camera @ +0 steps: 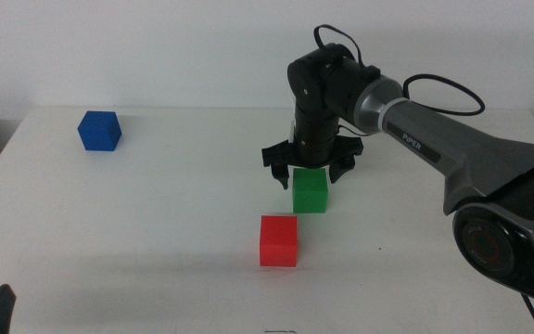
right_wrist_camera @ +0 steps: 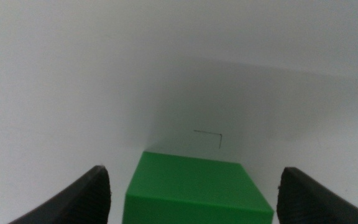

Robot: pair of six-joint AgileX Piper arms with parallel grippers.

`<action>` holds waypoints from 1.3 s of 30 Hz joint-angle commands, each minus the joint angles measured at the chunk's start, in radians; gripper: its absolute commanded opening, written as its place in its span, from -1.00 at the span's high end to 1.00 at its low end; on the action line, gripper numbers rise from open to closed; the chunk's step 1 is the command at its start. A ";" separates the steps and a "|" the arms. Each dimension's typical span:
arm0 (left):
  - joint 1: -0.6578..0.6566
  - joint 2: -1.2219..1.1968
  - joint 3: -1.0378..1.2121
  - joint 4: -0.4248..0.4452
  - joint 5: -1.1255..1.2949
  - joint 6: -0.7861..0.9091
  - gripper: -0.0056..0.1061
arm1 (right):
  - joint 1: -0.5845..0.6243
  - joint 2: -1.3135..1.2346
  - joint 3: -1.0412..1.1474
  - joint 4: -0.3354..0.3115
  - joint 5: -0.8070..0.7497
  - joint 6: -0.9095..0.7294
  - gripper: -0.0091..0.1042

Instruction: Stack red cubes first, then green, then blue cubes in a specific spot.

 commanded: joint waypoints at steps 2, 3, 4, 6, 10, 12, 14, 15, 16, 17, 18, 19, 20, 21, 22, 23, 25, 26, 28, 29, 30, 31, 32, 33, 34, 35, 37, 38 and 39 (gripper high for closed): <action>-0.003 -0.017 -0.004 -0.004 -0.077 -0.012 -0.77 | -0.008 -0.067 -0.030 -0.020 0.011 -0.007 -0.08; -0.003 -0.017 -0.004 -0.004 -0.077 -0.012 -0.77 | -0.008 -0.067 -0.030 -0.019 0.016 0.000 0.18; -0.003 -0.017 -0.004 -0.004 -0.077 -0.012 -0.77 | -0.008 -0.068 -0.030 -0.017 0.026 0.009 0.48; -0.003 -0.017 -0.004 -0.004 -0.077 -0.012 -0.77 | -0.005 -0.095 -0.021 -0.024 0.042 0.023 0.87; -0.003 -0.017 -0.004 -0.004 -0.077 -0.012 -0.77 | 0.028 -0.267 0.111 -0.082 -0.032 0.078 0.86; -0.003 -0.017 -0.004 -0.004 -0.077 -0.012 -0.77 | 0.068 -0.376 0.207 -0.120 -0.050 0.114 0.86; -0.003 -0.017 -0.004 -0.004 -0.077 -0.012 -0.77 | 0.124 -0.438 0.251 -0.159 -0.043 0.158 0.86; -0.003 -0.017 -0.004 -0.004 -0.077 -0.012 -0.77 | 0.155 -0.448 0.256 -0.175 -0.041 0.184 0.86; -0.003 -0.017 -0.004 -0.004 -0.077 -0.012 -0.77 | 0.177 -0.449 0.256 -0.179 -0.037 0.202 0.86; -0.003 -0.017 -0.004 -0.004 -0.077 -0.012 -0.77 | 0.198 -0.449 0.256 -0.178 -0.030 0.225 0.86; -0.003 -0.017 -0.004 -0.004 -0.077 -0.012 -0.77 | 0.218 -0.441 0.256 -0.177 -0.018 0.255 0.86; -0.003 -0.017 -0.004 -0.004 -0.077 -0.012 -0.77 | 0.235 -0.435 0.256 -0.177 -0.004 0.283 0.86; -0.003 -0.017 -0.004 -0.004 -0.077 -0.012 -0.77 | 0.250 -0.428 0.256 -0.177 0.010 0.305 0.86; -0.003 -0.017 -0.004 -0.004 -0.077 -0.012 -0.77 | 0.264 -0.419 0.256 -0.181 0.020 0.320 0.86; -0.003 -0.017 -0.004 -0.004 -0.077 -0.012 -0.77 | 0.272 -0.413 0.256 -0.185 0.029 0.329 0.86; -0.003 -0.017 -0.004 -0.004 -0.077 -0.012 -0.77 | 0.279 -0.408 0.256 -0.189 0.036 0.342 0.86; -0.003 -0.017 -0.004 -0.004 -0.077 -0.012 -0.77 | 0.283 -0.396 0.257 -0.193 0.043 0.368 0.86; -0.003 -0.017 -0.004 -0.004 -0.077 -0.012 -0.77 | 0.284 -0.391 0.257 -0.202 0.043 0.377 0.86; -0.003 -0.017 -0.004 -0.004 -0.077 -0.012 -0.77 | 0.284 -0.380 0.257 -0.222 0.043 0.381 0.86; -0.003 -0.017 -0.004 -0.004 -0.077 -0.012 -0.77 | 0.284 -0.375 0.258 -0.235 0.043 0.380 0.86; -0.003 -0.017 -0.004 -0.004 -0.077 -0.012 -0.77 | 0.284 -0.371 0.258 -0.240 0.042 0.372 0.86; -0.003 -0.017 -0.004 -0.004 -0.077 -0.012 -0.77 | 0.282 -0.369 0.258 -0.241 0.041 0.358 0.86; -0.003 -0.017 -0.004 -0.004 -0.077 -0.012 -0.77 | 0.281 -0.363 0.258 -0.241 0.041 0.339 0.86; -0.003 -0.017 -0.004 -0.004 -0.077 -0.012 -0.77 | 0.277 -0.362 0.258 -0.238 0.042 0.325 0.86; -0.003 -0.017 -0.004 -0.004 -0.077 -0.012 -0.77 | 0.275 -0.358 0.258 -0.238 0.042 0.320 0.86; -0.003 -0.017 -0.004 -0.004 -0.077 -0.012 -0.77 | 0.271 -0.358 0.258 -0.233 0.042 0.320 0.86; -0.003 -0.017 -0.004 -0.004 -0.077 -0.012 -0.77 | 0.267 -0.358 0.259 -0.225 0.040 0.320 0.86; -0.003 -0.017 -0.004 -0.004 -0.077 -0.012 -0.77 | 0.266 -0.358 0.259 -0.223 0.041 0.320 0.86; -0.003 -0.017 -0.004 -0.004 -0.077 -0.012 -0.77 | 0.261 -0.358 0.259 -0.222 0.046 0.320 0.86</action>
